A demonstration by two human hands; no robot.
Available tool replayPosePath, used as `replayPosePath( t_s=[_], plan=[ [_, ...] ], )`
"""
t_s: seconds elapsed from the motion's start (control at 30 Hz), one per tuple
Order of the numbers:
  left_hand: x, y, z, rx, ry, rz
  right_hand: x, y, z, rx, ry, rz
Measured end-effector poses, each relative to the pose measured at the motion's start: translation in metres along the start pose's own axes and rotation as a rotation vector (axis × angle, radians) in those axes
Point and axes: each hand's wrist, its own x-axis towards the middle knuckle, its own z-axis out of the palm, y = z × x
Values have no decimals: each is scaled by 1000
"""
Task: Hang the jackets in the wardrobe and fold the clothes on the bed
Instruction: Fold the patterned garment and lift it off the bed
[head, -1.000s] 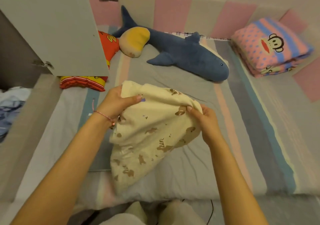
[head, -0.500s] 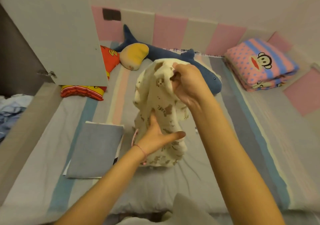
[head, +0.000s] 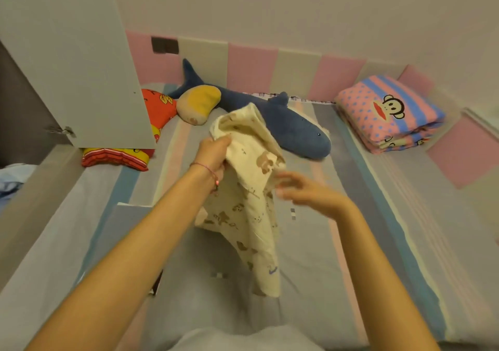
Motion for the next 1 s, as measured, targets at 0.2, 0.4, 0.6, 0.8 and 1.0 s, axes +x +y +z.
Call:
replayPosePath(
  t_s=[0.2, 0.4, 0.6, 0.8, 1.0],
  plan=[
    [-5, 14, 23, -85, -7, 11, 20, 46, 57, 70, -168, 93],
    [-5, 36, 13, -126, 46, 108, 24, 35, 68, 267, 101, -11],
    [6, 51, -19, -5, 105, 275, 8, 16, 31, 277, 166, -72],
    [-6, 28, -36, 351, -309, 241, -3, -26, 16, 641, 300, -139],
    [-62, -42, -36, 785, -762, 206, 5, -75, 29, 1001, 231, -35]
  ],
)
